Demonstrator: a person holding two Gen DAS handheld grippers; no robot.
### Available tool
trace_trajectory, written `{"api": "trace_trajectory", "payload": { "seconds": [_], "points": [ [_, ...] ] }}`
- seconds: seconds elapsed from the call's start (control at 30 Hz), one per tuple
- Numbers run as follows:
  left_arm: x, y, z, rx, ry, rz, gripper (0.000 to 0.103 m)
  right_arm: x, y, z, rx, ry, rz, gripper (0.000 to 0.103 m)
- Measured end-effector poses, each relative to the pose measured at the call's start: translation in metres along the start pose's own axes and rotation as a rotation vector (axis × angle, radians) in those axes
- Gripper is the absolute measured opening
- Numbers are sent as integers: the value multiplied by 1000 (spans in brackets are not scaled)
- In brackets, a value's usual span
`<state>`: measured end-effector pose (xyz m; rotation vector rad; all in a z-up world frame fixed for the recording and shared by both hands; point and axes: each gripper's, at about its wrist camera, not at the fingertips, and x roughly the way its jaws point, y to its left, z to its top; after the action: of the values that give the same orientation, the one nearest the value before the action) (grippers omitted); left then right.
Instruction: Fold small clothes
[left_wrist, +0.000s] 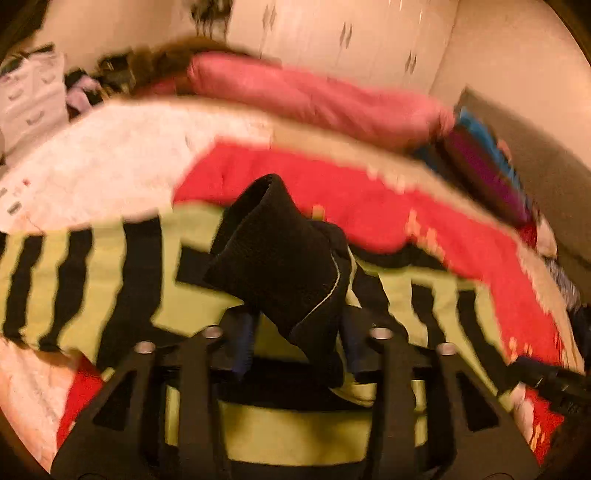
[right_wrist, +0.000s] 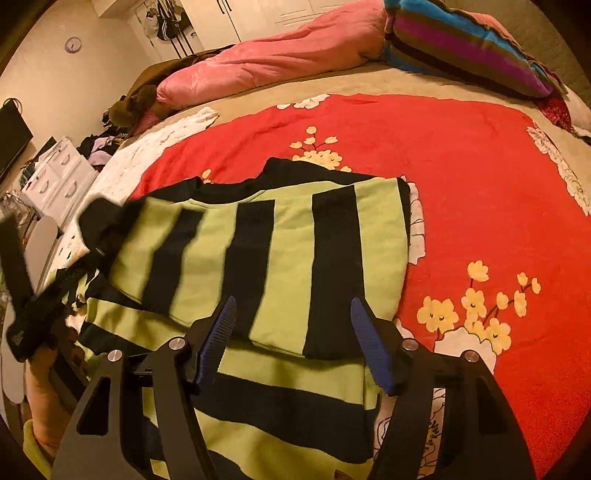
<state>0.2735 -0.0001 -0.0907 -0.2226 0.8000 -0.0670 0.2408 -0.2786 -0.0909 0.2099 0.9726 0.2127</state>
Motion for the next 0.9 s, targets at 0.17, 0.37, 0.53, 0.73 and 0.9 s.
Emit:
{"api": "trace_trajectory", "payload": {
  "seconds": [0.17, 0.37, 0.53, 0.73, 0.9],
  "points": [
    [12, 17, -6, -57, 70, 53, 51, 1, 3, -1, 2, 4, -5, 68],
    [-34, 46, 9, -151, -73, 137, 56, 0, 5, -6, -3, 0, -9, 71],
    [-65, 49, 18, -163, -211, 82, 51, -1, 5, -5, -6, -18, -28, 71],
    [-56, -21, 13, 124, -211, -13, 45, 0, 0, 4, -2, -50, -61, 73],
    [12, -44, -8, 245, 5, 62, 52, 14, -3, 8, -17, -35, -85, 73]
  ]
}}
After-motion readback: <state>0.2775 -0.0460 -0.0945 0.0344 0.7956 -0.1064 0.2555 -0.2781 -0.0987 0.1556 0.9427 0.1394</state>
